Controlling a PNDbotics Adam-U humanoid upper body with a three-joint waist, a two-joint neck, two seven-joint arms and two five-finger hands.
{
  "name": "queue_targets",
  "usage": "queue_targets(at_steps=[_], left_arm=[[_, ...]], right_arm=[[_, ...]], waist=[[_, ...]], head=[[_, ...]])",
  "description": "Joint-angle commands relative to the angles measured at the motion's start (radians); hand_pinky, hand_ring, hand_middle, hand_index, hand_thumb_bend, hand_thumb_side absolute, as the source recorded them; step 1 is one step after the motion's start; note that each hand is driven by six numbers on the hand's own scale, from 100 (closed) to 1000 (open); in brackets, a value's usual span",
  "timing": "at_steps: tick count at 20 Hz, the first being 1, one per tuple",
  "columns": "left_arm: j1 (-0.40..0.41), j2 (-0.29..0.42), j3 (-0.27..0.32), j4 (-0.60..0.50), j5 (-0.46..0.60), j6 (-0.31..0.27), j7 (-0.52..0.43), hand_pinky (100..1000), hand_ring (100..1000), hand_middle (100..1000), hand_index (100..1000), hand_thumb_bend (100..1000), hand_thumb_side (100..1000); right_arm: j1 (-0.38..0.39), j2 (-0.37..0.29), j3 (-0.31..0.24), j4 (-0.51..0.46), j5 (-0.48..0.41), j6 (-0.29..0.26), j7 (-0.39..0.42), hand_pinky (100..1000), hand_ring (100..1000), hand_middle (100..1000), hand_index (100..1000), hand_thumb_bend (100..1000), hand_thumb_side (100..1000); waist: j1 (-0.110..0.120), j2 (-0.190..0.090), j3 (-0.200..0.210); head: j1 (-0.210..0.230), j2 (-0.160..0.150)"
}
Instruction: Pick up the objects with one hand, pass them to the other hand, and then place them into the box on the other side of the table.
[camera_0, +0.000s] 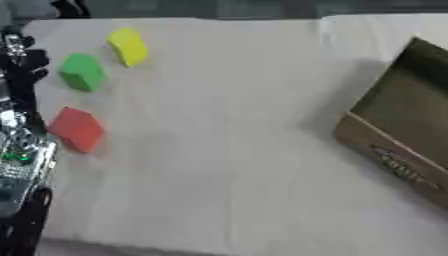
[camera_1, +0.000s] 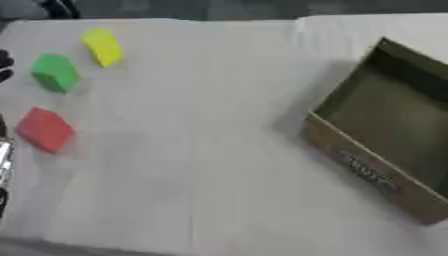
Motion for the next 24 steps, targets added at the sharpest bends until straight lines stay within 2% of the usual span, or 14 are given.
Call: queue_targets(at_steps=[1,9,12,14,16,19,20,21,24], left_arm=[[-0.013,0.021,0.01,-0.015,-0.005,0.0,-0.002,776,690,579,740,159,889],[-0.029,0.035,0.016,-0.033,-0.039,0.006,-0.006,779,695,581,747,157,875],[-0.039,0.088,0.008,-0.051,-0.058,0.026,-0.034,784,703,587,756,147,859],[-0.049,0.159,-0.003,-0.07,-0.077,0.048,-0.078,794,715,596,764,144,830],[-0.064,0.252,-0.019,-0.099,-0.102,0.067,-0.152,806,731,614,782,153,792],[-0.088,0.395,-0.04,-0.138,-0.142,0.086,-0.311,815,740,631,801,190,728],[-0.097,0.441,-0.048,-0.145,-0.154,0.092,-0.376,823,746,639,802,208,718],[-0.105,0.487,-0.057,-0.149,-0.169,0.098,-0.444,859,781,667,800,263,692],[-0.128,0.594,-0.079,-0.145,-0.225,0.114,-0.659,903,823,717,820,322,655]], right_arm=[[-0.009,-0.037,-0.003,-0.007,0.003,-0.002,0.002,1000,840,1000,960,100,769],[-0.012,-0.038,-0.01,-0.007,0.001,-0.003,-0.004,1000,840,1000,960,100,767],[-0.012,-0.039,-0.014,-0.008,0.0,-0.005,-0.009,1000,840,1000,960,100,765],[-0.01,-0.042,-0.017,-0.01,-0.002,-0.006,-0.012,1000,840,1000,960,100,764],[-0.008,-0.045,-0.018,-0.011,-0.001,-0.006,-0.015,1000,840,1000,960,100,765],[-0.005,-0.05,-0.016,-0.011,0.001,-0.006,-0.014,1000,840,1000,960,100,766],[-0.003,-0.052,-0.016,-0.011,0.003,-0.006,-0.014,1000,840,1000,960,100,767],[-0.002,-0.053,-0.015,-0.011,0.004,-0.007,-0.013,1000,840,1000,960,100,767],[0.001,-0.057,-0.013,-0.01,0.008,-0.008,-0.011,1000,840,1000,960,100,768]], waist=[[0.004,0.003,-0.001],[0.002,0.01,0.001],[0.003,0.013,0.002],[0.005,0.014,0.003],[0.008,0.013,0.004],[0.013,0.012,0.006],[0.015,0.012,0.007],[0.017,0.011,0.007],[0.02,0.01,0.008]], head=[[0.008,0.011],[0.011,0.0],[0.008,-0.002],[0.008,0.0],[0.006,0.001],[0.005,0.002],[0.006,0.001],[0.009,0.0],[0.012,-0.006]])
